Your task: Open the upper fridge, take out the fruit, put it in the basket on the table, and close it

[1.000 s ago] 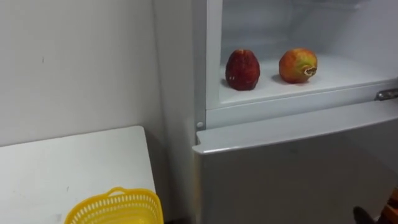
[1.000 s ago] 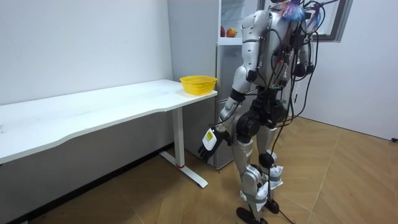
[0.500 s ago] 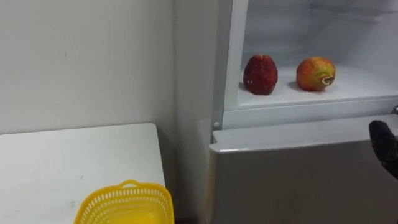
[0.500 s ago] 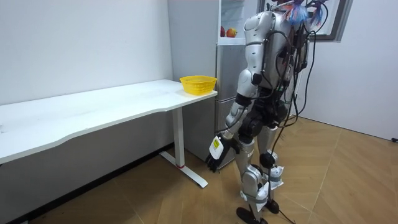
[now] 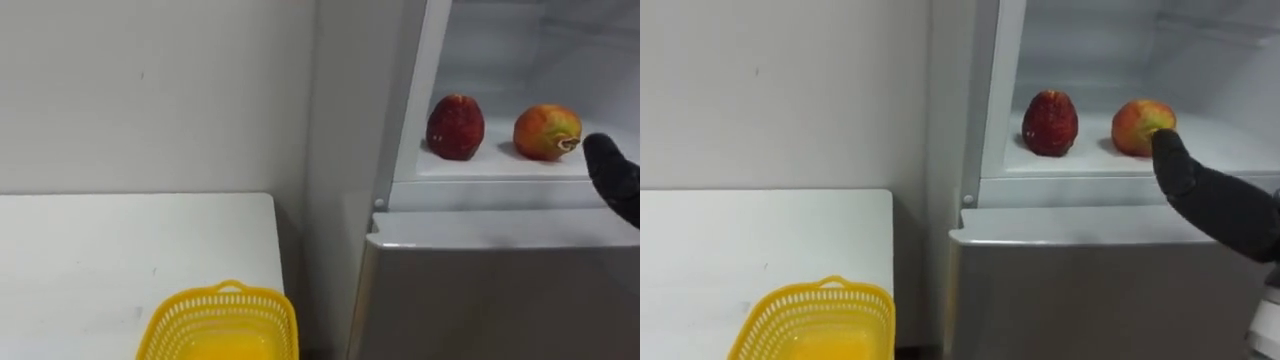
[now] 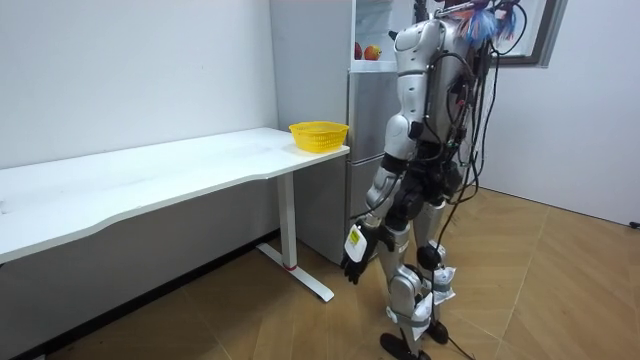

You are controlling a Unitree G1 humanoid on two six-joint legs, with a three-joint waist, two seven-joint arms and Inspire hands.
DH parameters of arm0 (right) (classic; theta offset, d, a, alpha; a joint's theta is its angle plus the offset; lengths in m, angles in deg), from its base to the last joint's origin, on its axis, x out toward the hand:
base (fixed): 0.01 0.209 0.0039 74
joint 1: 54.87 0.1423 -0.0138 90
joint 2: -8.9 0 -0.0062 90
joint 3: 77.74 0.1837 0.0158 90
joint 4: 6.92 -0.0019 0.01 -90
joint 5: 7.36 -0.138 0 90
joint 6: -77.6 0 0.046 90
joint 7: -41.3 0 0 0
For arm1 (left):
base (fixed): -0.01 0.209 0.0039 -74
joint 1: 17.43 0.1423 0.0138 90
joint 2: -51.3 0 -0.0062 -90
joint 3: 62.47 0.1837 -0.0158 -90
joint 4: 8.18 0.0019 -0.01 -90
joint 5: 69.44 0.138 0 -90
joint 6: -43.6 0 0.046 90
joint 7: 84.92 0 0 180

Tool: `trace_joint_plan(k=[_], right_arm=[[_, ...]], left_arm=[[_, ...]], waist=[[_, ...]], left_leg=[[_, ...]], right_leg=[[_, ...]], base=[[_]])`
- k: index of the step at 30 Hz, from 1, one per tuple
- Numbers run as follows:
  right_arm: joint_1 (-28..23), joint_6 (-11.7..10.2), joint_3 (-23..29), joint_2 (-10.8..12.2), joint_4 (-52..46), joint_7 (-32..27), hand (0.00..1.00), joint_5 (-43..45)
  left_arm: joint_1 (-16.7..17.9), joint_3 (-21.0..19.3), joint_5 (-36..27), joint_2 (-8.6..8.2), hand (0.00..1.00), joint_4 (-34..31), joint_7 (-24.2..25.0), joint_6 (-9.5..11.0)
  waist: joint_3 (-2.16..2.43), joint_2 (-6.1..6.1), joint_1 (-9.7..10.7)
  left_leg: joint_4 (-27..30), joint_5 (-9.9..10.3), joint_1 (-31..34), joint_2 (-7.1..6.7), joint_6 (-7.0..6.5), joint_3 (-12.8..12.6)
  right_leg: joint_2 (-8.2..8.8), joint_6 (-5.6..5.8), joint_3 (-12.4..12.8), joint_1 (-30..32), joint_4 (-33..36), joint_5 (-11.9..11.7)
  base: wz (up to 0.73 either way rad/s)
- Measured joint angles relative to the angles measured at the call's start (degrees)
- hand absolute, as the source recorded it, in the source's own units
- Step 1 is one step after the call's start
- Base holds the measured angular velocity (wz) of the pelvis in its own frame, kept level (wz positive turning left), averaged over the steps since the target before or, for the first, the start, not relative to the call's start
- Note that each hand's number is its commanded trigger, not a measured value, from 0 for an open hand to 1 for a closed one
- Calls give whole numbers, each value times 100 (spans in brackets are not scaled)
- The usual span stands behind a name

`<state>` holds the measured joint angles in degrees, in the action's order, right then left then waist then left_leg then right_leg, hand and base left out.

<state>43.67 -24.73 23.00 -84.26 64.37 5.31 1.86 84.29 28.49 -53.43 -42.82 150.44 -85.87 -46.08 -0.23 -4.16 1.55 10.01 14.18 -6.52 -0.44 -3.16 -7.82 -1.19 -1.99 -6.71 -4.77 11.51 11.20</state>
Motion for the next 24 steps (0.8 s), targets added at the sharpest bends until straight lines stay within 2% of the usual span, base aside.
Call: trace_joint_plan(k=[3, 12, 17, 24], right_arm=[[78, 54, -60, -89, 179, 70, 0, -12], [367, 184, -291, -89, 658, 474, 0, -78], [389, 215, -292, -89, 677, 514, 0, -96], [503, 254, -334, -88, 913, 752, 0, -60]], left_arm=[[-30, -1, 43, 12, 0, 1, 0, -29], [-105, -12, 58, 9, 0, -4, 134, -129], [-111, -13, 126, 6, 0, -6, 267, -172], [-138, -13, 349, 9, 0, -8, 504, -263]], waist=[[0, -13, -80], [-10, -5, -357], [-14, -21, -360], [-19, -19, -435]], left_leg=[[8, -2, -2, 0, 4, 27], [136, -4, 78, -23, 2, 63], [171, -7, 88, -29, 3, 187], [142, -7, 103, -30, 4, 198]], right_leg=[[3, 0, -66, -17, -14, 0], [20, 1, -154, -38, -81, -1], [44, 1, -277, -87, -85, -1], [65, 0, -290, -107, -77, -1]], base=[[8], [3], [12], [1]])
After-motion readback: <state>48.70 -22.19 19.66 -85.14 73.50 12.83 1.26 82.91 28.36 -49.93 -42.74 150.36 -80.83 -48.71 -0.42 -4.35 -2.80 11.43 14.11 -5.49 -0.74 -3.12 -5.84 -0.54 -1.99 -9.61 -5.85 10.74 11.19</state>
